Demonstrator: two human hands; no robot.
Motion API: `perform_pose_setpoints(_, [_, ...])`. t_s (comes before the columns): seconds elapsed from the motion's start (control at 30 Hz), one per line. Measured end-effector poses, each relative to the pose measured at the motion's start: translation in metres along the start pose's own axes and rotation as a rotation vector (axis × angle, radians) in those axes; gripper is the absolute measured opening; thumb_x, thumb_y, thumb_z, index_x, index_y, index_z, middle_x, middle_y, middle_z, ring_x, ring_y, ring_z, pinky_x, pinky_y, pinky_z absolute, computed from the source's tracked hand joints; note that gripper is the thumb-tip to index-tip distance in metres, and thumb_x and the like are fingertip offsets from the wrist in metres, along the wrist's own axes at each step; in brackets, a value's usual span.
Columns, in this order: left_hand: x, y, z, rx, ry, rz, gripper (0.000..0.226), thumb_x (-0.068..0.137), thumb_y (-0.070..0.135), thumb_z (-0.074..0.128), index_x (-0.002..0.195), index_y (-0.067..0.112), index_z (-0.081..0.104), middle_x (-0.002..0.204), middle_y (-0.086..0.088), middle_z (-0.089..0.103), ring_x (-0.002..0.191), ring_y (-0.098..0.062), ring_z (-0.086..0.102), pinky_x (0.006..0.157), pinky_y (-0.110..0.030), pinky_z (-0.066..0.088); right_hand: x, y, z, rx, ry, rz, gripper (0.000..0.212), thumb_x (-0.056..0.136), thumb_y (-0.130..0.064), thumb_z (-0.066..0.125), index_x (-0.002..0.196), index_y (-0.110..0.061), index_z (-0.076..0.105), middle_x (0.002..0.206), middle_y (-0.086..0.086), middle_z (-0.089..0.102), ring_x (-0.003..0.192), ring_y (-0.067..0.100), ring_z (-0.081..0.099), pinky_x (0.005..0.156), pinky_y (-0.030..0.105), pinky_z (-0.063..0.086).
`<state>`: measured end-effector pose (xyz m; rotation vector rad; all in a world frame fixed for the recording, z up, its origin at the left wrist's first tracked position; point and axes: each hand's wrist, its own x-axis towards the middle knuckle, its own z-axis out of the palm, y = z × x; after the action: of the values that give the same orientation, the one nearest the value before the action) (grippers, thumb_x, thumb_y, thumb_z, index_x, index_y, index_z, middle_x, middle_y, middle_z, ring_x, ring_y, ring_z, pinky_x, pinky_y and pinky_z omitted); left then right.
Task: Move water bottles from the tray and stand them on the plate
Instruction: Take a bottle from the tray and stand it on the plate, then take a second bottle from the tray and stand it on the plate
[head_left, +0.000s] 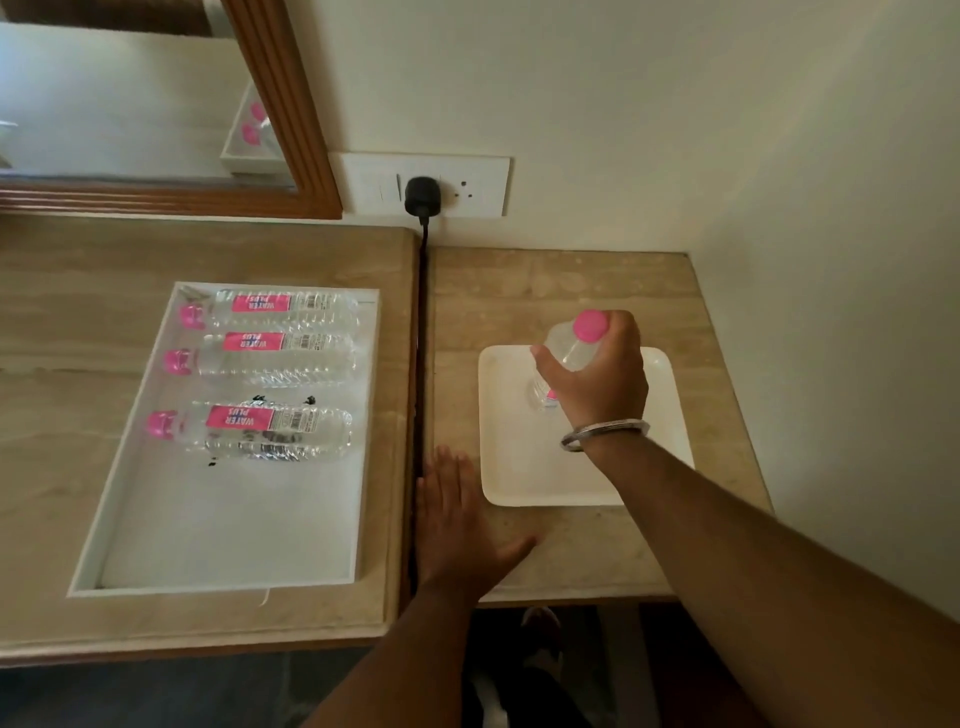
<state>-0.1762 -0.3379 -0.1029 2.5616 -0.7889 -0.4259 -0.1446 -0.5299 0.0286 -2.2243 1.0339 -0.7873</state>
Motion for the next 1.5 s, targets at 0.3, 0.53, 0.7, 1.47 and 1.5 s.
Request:
perform_pose_setpoints(0.3, [0.0, -0.005, 0.003, 0.024, -0.028, 0.045, 0.131, 0.067, 0.092, 0.047, 0.156, 0.005, 0.008, 0.165, -0.019, 0.002, 0.152, -0.031, -0.01, 0.122, -0.045, -0.002, -0.013, 0.002, 0.005, -0.009, 0.036, -0.011, 0.071, 0.057, -0.056, 0.079, 0.107, -0.024, 0.041, 0.102, -0.001, 0.055, 0.085, 0.017, 0.053, 0.068, 0.03, 0.044])
perform_pose_setpoints(0.53, [0.0, -0.002, -0.004, 0.093, -0.065, 0.048, 0.127, 0.069, 0.094, 0.036, 0.157, 0.008, 0.001, 0.166, -0.016, -0.006, 0.15, -0.03, -0.018, 0.122, -0.046, -0.006, -0.027, 0.012, -0.013, -0.019, -0.066, 0.066, 0.11, 0.051, -0.071, 0.077, 0.138, -0.025, 0.027, 0.137, 0.007, 0.046, 0.12, 0.026, 0.048, 0.088, 0.041, 0.047])
perform_pose_setpoints(0.7, [-0.013, 0.005, -0.022, 0.288, -0.154, 0.008, 0.136, 0.062, 0.1, 0.028, 0.153, 0.011, -0.02, 0.161, -0.017, -0.028, 0.141, -0.034, -0.038, 0.12, -0.054, -0.012, -0.088, 0.026, -0.042, -0.036, -0.207, 0.26, 0.11, 0.061, -0.075, 0.066, 0.146, -0.031, 0.012, 0.155, 0.009, 0.026, 0.138, 0.032, 0.03, 0.104, 0.054, 0.039])
perform_pose_setpoints(1.47, [-0.1, -0.293, -0.258, 0.471, -0.13, -0.189, 0.141, 0.052, 0.106, 0.027, 0.148, 0.022, -0.033, 0.154, -0.009, -0.042, 0.139, -0.032, -0.042, 0.111, -0.071, -0.018, -0.159, -0.197, 0.126, -0.606, -0.696, -0.727, 0.088, 0.073, -0.059, 0.062, 0.144, -0.023, 0.024, 0.146, 0.016, 0.035, 0.131, 0.037, 0.035, 0.106, 0.047, 0.031])
perform_pose_setpoints(1.5, [-0.096, -0.304, -0.257, 0.458, -0.133, -0.181, 0.142, 0.052, 0.105, 0.03, 0.146, 0.02, -0.035, 0.154, -0.009, -0.043, 0.138, -0.032, -0.043, 0.112, -0.071, -0.017, -0.161, -0.204, 0.135, -0.604, -0.684, -0.733, 0.087, 0.071, -0.058, 0.064, 0.142, -0.022, 0.028, 0.14, 0.015, 0.042, 0.123, 0.036, 0.043, 0.1, 0.045, 0.038])
